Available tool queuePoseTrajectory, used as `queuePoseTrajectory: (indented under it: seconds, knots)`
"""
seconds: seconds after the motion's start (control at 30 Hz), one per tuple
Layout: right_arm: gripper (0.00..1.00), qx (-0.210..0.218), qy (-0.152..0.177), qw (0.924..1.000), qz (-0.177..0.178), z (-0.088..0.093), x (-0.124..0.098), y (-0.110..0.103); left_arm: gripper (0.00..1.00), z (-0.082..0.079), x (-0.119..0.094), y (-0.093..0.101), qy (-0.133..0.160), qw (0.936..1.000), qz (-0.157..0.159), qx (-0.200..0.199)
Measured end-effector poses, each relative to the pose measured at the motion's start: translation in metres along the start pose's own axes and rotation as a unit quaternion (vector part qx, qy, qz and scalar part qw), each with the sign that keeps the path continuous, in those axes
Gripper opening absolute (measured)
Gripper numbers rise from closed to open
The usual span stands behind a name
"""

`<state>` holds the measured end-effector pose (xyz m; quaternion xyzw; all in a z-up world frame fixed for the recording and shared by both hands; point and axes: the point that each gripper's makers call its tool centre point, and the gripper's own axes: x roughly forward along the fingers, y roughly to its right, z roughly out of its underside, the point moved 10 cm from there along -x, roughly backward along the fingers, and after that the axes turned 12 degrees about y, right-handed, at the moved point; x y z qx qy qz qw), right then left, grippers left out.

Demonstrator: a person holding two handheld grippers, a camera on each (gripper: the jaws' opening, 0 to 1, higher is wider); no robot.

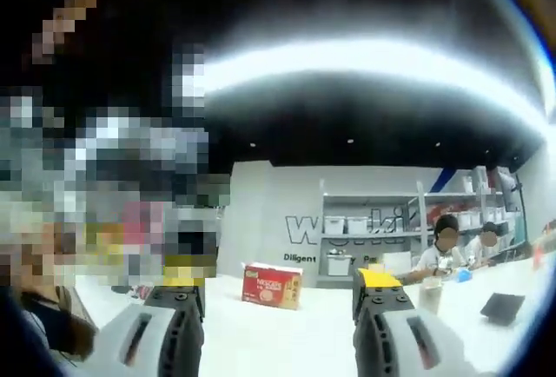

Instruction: Tear open the coffee pouch, take out the coffee, and pour the coffee from the pouch into the cup

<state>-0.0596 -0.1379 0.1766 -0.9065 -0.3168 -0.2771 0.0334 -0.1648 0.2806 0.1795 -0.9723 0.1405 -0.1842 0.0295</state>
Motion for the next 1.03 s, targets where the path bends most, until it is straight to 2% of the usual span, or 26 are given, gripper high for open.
queuePoseTrajectory:
  seconds: [0.13,0.2,0.4,0.5,0.63,0.8,0.87,1.03]
  knots:
    - [0.69,0.002,0.000,1.0000,-0.003,0.000,0.000,0.002,0.53,-0.008,-0.013,0.003,0.010,0.9997,-0.020,-0.002]
    - [0.69,0.001,0.001,1.0000,-0.005,0.000,0.001,0.002,0.53,-0.013,-0.023,0.005,0.027,0.9987,-0.042,-0.004]
    - [0.68,0.017,0.000,0.9997,-0.017,0.002,0.002,0.004,0.53,-0.010,-0.038,0.005,0.028,0.9968,-0.074,0.004]
    - [0.67,0.024,-0.004,0.9995,-0.020,0.003,0.001,0.004,0.53,-0.010,-0.041,0.008,0.019,0.9969,-0.076,0.009]
    - [0.66,0.017,0.003,0.9997,-0.020,-0.006,-0.003,0.004,0.53,-0.018,-0.045,0.028,0.018,0.9975,-0.065,0.021]
    - [0.66,0.013,0.010,0.9997,-0.017,-0.013,-0.007,0.005,0.52,-0.020,-0.038,0.040,0.009,0.9981,-0.050,0.035]
    - [0.66,0.013,0.013,0.9997,-0.016,-0.015,-0.008,0.005,0.51,-0.024,-0.038,0.040,0.021,0.9972,-0.056,0.045]
    - [0.66,0.012,0.015,0.9996,-0.020,-0.017,-0.007,0.001,0.52,-0.031,-0.036,0.032,0.027,0.9968,-0.057,0.049]
